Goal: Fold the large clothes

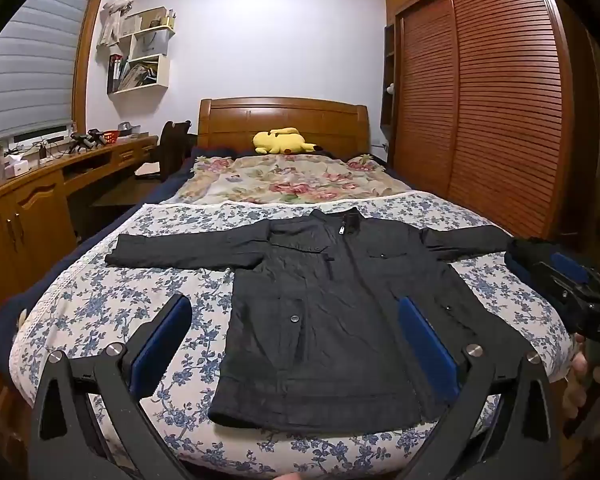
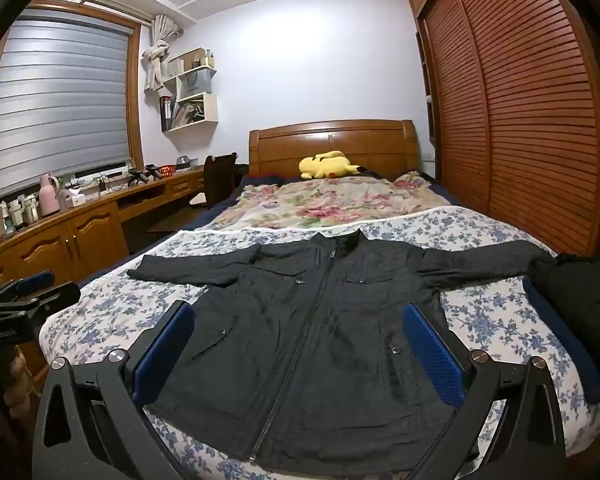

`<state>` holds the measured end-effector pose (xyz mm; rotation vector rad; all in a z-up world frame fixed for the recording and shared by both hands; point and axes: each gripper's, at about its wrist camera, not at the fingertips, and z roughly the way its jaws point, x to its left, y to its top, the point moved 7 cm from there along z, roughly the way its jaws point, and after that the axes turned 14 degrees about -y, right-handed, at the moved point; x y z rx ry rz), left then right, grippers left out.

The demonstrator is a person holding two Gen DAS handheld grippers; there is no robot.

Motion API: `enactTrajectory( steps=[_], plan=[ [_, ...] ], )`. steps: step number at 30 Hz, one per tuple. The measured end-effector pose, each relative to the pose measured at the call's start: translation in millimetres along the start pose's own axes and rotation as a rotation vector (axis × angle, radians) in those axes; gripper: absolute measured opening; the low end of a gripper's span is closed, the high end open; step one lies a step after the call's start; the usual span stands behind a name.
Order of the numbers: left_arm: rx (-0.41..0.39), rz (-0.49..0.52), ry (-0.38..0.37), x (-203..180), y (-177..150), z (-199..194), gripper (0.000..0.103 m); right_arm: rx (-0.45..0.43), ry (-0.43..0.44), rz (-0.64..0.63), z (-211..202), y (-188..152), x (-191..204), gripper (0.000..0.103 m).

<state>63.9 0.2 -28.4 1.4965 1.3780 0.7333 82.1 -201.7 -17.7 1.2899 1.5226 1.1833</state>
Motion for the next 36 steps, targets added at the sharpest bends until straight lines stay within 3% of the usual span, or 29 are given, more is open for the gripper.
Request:
enactTrajectory(
  steps=[36],
  plan=[
    [-0.002, 0.01, -0.001, -3.3, 1.0, -2.9, 0.103, 0.007, -0.003, 0.006, 0.1, -2.0, 0.7, 0.103]
  ],
)
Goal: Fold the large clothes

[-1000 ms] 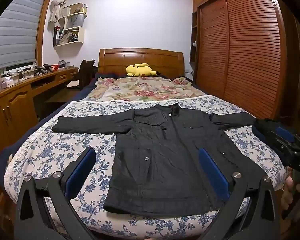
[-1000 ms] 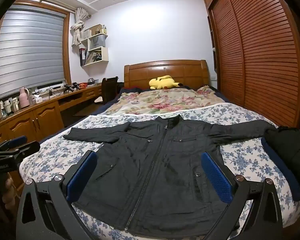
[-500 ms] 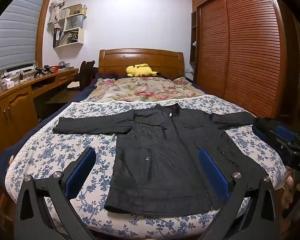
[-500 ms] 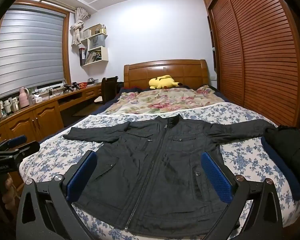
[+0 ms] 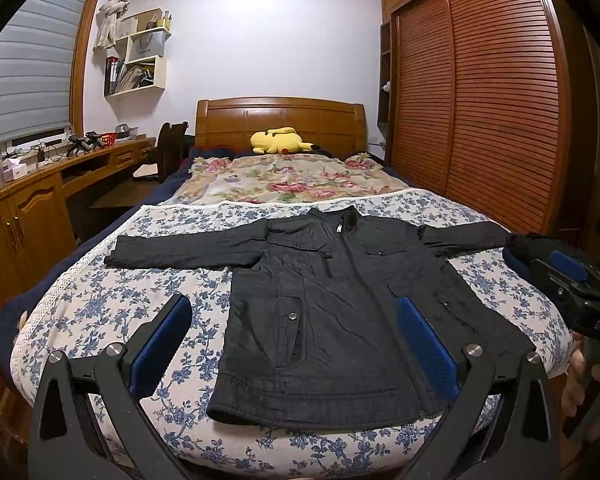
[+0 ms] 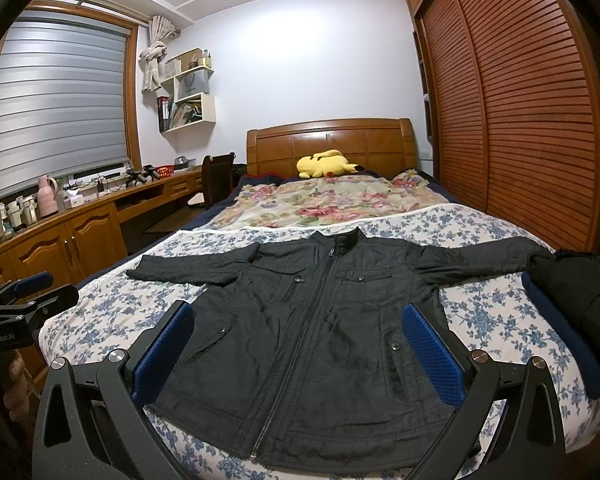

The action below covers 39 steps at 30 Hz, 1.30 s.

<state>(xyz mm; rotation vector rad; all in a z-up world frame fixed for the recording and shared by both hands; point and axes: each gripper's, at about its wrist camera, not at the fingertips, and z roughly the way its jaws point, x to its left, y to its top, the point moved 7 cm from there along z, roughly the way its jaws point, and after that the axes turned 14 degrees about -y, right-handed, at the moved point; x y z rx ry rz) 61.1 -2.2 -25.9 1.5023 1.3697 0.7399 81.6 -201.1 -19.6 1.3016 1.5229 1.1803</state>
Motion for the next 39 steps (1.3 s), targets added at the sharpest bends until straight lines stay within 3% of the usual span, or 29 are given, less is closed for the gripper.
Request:
enactTrajectory(
  steps=[39],
  plan=[
    [-0.007, 0.009, -0.001, -9, 10, -5, 0.103, -0.018, 0.013, 0.0, -2, 1, -2, 0.103]
  ],
)
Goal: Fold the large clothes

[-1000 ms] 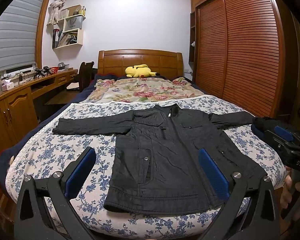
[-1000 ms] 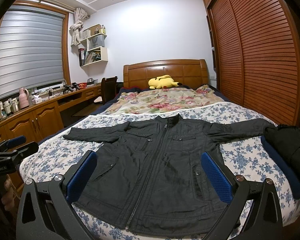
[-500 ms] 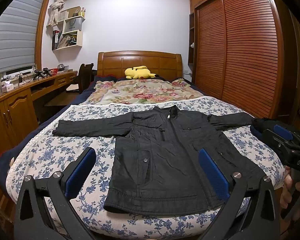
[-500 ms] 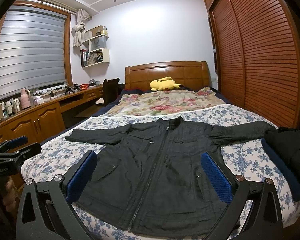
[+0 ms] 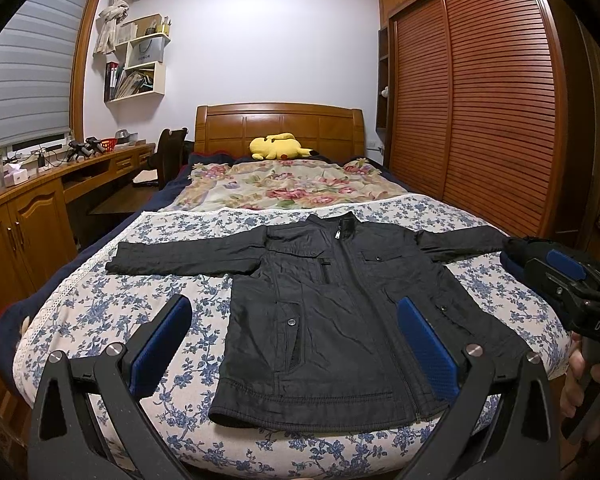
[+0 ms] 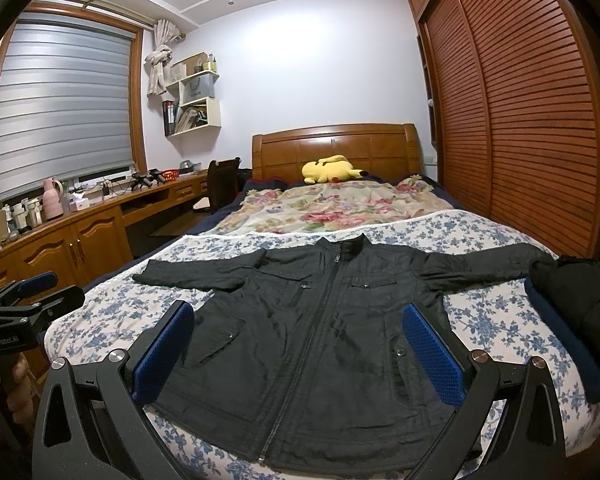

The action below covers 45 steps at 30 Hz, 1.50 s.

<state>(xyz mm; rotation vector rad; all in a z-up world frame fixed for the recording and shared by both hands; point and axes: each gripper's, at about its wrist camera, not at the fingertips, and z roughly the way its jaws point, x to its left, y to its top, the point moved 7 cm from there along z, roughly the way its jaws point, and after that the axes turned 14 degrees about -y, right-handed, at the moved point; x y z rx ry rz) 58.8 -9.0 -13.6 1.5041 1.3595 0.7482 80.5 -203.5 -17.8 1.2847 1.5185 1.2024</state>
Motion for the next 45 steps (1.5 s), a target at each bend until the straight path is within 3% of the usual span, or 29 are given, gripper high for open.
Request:
enactTrajectory(
  steps=[22, 45],
  plan=[
    [0.01, -0.004, 0.004, 4, -1, 0, 0.103, 0.012, 0.022, 0.003, 4, -4, 6, 0.103],
    [0.128, -0.07, 0.125, 108, -38, 55, 0.103, 0.148, 0.158, -0.086, 98, -24, 49, 0.103]
  ],
)
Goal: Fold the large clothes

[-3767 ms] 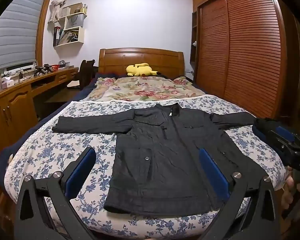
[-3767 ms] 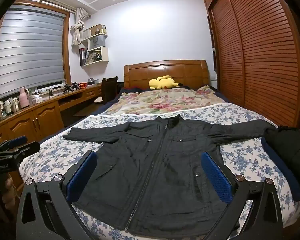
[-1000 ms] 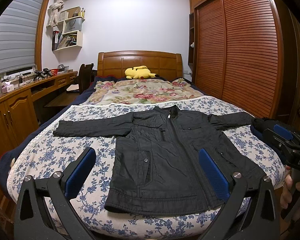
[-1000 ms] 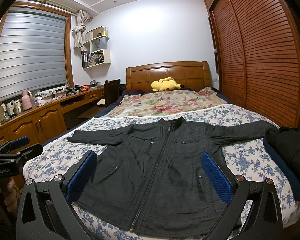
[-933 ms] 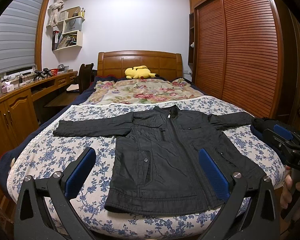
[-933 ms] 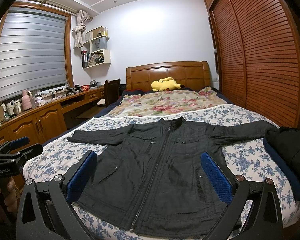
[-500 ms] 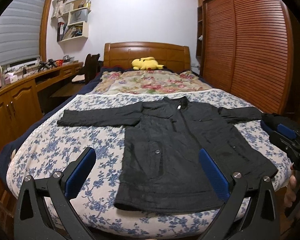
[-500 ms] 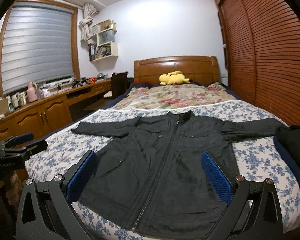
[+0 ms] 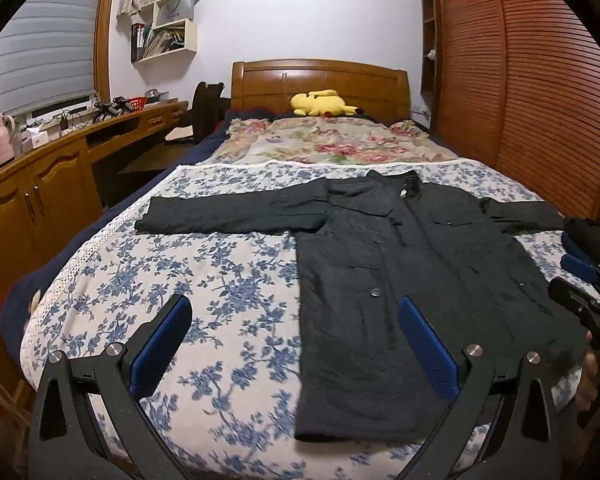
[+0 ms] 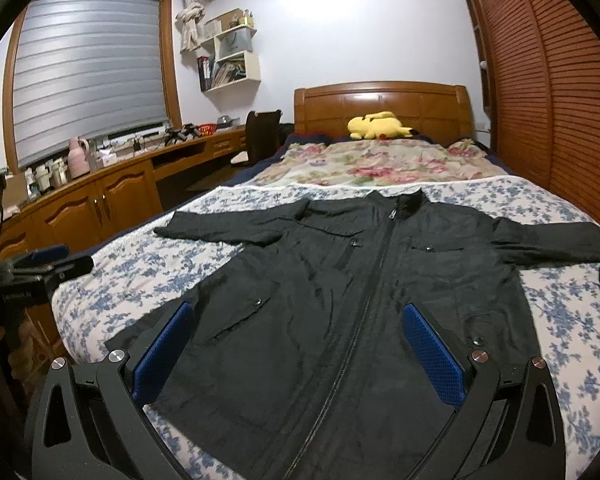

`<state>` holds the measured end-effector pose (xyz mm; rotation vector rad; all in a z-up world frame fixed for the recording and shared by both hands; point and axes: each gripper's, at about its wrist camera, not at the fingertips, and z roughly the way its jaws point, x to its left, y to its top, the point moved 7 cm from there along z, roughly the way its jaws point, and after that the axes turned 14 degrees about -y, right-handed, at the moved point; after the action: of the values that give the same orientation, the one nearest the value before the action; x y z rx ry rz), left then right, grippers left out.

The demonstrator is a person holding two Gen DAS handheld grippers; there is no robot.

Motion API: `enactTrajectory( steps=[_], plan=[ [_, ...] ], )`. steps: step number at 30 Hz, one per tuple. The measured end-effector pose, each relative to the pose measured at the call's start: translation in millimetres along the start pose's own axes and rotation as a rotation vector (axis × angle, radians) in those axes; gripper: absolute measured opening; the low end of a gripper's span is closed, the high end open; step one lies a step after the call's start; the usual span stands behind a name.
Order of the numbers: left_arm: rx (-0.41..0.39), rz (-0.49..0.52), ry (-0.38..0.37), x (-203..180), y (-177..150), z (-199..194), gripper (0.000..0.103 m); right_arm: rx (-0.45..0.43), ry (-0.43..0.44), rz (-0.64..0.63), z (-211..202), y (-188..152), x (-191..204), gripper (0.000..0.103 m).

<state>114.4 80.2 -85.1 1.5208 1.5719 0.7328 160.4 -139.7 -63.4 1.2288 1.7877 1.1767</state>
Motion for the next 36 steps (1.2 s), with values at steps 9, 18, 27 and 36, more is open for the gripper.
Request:
enactTrajectory(
  steps=[9, 18, 27, 36],
  plan=[
    [0.039, -0.059, 0.034, 59, 3, 44, 0.103, 0.046, 0.047, -0.013, 53, 20, 13, 0.103],
    [0.016, -0.127, 0.042, 108, 25, 89, 0.103, 0.083, 0.081, -0.088, 118, 41, 35, 0.103],
    [0.02, -0.15, 0.058, 149, 52, 144, 0.103, 0.15, 0.098, -0.191, 166, 20, 46, 0.103],
    [0.102, -0.112, 0.056, 175, 57, 199, 0.102, 0.21, 0.15, -0.178, 141, 9, 25, 0.103]
  ],
)
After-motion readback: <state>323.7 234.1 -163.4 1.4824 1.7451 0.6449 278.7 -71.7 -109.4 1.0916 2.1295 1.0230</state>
